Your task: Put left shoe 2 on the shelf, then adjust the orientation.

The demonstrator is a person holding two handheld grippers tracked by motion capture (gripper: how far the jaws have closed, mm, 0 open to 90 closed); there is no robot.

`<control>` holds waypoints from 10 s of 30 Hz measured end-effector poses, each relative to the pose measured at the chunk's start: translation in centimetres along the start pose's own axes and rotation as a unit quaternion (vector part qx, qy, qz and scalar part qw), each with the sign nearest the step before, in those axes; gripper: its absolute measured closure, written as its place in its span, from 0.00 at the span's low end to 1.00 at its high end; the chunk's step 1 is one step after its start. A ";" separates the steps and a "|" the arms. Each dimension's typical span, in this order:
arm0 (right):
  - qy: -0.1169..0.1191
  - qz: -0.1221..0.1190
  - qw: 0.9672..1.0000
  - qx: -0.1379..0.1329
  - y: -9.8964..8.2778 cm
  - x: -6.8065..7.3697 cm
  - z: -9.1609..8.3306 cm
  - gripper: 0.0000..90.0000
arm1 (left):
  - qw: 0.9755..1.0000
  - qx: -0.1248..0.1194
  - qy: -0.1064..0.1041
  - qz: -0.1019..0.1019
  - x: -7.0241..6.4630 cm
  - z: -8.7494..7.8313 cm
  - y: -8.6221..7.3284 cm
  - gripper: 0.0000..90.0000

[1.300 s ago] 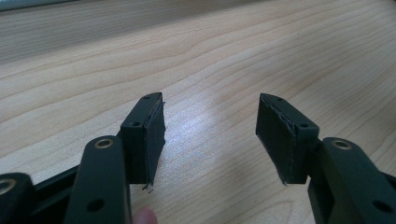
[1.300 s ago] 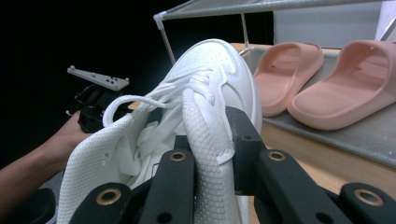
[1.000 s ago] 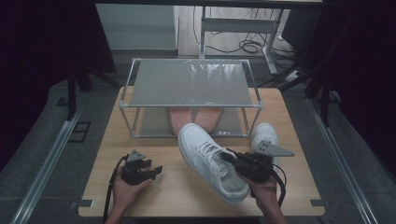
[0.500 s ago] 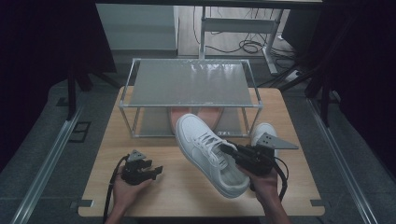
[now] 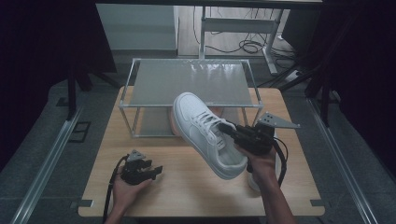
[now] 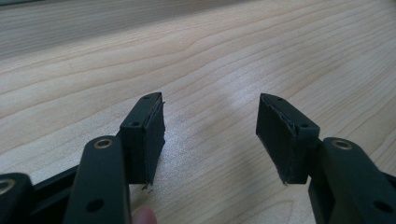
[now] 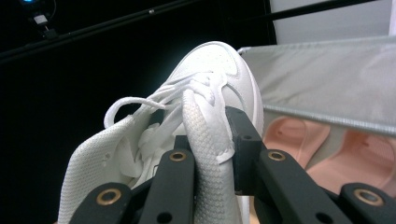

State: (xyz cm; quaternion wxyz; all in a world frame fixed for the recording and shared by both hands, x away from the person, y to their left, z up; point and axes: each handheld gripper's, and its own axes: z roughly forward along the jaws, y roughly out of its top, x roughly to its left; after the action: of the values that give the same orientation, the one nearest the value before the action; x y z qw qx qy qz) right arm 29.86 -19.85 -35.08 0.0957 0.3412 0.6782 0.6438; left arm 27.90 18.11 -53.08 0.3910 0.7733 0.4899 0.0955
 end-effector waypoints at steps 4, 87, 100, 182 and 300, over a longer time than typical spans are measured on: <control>0.000 0.003 1.000 -0.005 1.0 -0.3 0.6 0.91 | 1.000 0.000 -0.001 -0.001 0.0 0.0 0.0 0.47; -0.165 0.102 0.981 0.028 10.4 -9.3 21.1 0.90 | 1.000 -0.016 -0.008 -0.004 1.2 -0.9 -0.2 0.48; -0.193 0.110 0.974 0.047 9.4 -10.6 22.6 0.78 | 1.000 -0.013 -0.006 -0.006 1.0 -0.8 -0.3 0.47; -0.102 0.028 0.992 0.075 2.9 -6.9 13.0 1.00 | 1.000 -0.010 -0.011 -0.006 0.3 -0.9 -0.2 0.47; -0.123 -0.022 0.987 0.102 -11.1 -3.0 -4.3 0.99 | 1.000 -0.002 -0.011 -0.003 -0.1 -0.8 -0.2 0.46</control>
State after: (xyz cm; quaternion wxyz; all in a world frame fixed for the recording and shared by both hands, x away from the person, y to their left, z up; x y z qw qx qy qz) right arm 25.86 -24.39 -45.78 0.1574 0.4105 0.7306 0.5225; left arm 27.27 18.50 -52.70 0.3982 0.7719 0.4879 0.0863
